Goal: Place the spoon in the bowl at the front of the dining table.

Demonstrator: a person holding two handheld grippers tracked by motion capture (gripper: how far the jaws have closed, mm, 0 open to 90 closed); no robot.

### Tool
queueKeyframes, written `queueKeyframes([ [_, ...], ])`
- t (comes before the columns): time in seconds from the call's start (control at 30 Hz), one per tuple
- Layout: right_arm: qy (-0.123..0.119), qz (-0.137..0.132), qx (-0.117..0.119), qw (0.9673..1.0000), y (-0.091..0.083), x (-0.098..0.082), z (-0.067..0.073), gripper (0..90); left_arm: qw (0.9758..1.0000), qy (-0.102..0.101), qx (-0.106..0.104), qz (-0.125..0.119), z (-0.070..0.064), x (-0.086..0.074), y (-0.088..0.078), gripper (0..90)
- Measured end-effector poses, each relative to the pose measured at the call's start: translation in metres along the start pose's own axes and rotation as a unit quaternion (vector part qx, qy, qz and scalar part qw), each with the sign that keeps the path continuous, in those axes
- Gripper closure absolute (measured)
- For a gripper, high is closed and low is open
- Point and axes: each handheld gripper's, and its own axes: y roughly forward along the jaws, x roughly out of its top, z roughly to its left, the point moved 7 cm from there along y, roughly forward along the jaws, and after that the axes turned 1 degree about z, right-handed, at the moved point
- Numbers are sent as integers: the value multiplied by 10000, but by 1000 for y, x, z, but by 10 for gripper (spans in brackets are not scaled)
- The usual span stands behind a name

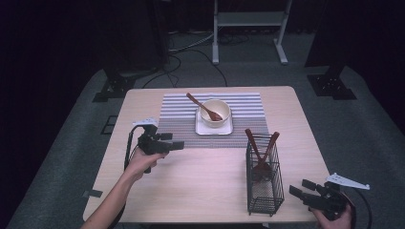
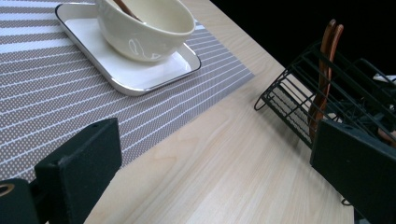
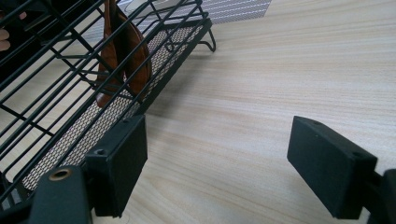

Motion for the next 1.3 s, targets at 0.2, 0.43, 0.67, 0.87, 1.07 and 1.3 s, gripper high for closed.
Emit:
queueKeyframes([
  [0.2,-3,5,-2,10000,0,0,0,189,10000,-27,7,13,-1,-7,-2,13],
  [0.43,-1,6,-2,10000,0,0,0,190,10000,1,17,88,-4,-14,-5,13],
  [0.67,-11,11,-9,10000,0,0,0,189,9999,95,46,125,-8,-18,-10,13],
  [0.87,-3,16,-9,10000,0,0,1,190,9998,109,20,144,-13,-23,-14,14],
  [1.07,-6,19,-14,10000,0,0,1,189,9998,110,11,162,-17,-30,-20,14],
  [1.3,-5,24,-27,10000,0,0,1,189,9998,98,-37,166,-22,-37,-25,14],
])
